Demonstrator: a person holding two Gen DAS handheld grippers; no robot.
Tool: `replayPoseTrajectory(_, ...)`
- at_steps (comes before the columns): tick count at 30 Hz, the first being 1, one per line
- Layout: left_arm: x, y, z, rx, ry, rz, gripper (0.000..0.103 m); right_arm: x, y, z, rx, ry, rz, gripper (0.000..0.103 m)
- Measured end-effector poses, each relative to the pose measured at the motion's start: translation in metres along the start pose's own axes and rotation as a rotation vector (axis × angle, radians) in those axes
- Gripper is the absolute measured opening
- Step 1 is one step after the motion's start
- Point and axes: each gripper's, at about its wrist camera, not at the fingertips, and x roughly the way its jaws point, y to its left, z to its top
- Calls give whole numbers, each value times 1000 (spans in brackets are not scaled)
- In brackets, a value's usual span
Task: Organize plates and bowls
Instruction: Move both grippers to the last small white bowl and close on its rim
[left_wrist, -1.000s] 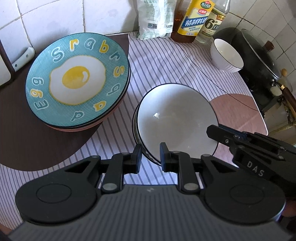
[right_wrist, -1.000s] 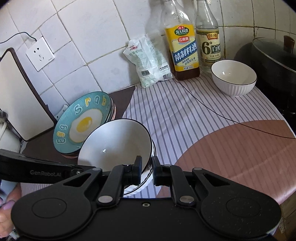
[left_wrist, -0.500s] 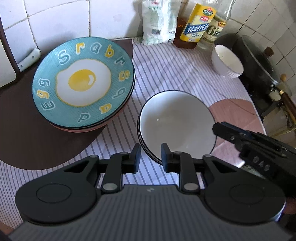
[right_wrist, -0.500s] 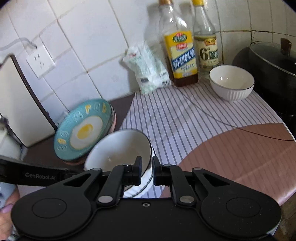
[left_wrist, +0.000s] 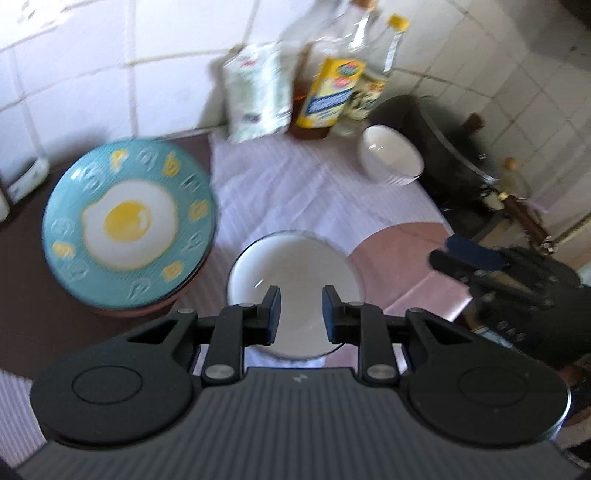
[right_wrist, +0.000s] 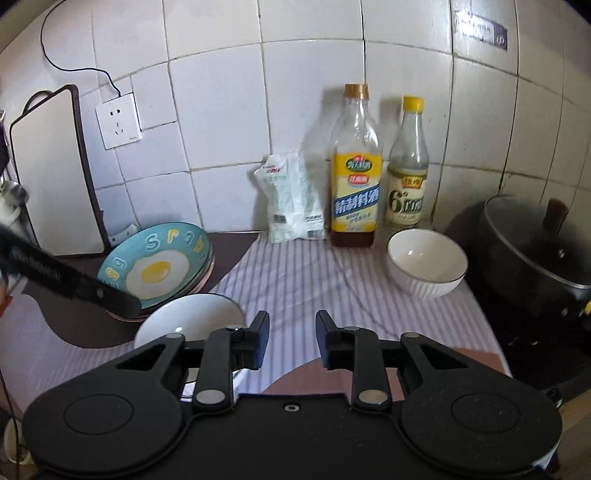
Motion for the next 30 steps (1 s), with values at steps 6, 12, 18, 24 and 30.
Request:
replayPoseTrajectory(6, 7, -18, 17, 91, -27, -39, 30, 9, -21, -10, 49, -87, -53, 55)
replayPoseTrajectory(12, 35, -24, 40, 140, -59, -67, 49, 35, -36, -23, 79, -118, -93, 74)
replayPoseTrajectory(18, 77, -24, 65, 131, -33, -68, 54, 59, -65, -27, 134, -130, -111, 93)
replayPoseTrajectory(24, 119, -46, 95, 149, -4, -114, 79, 90, -93, -25, 117, -109, -137, 99)
replayPoseTrajectory(30, 163, -69, 124, 221, 21, -97, 81, 127, -116, -21, 223, -95, -273, 101)
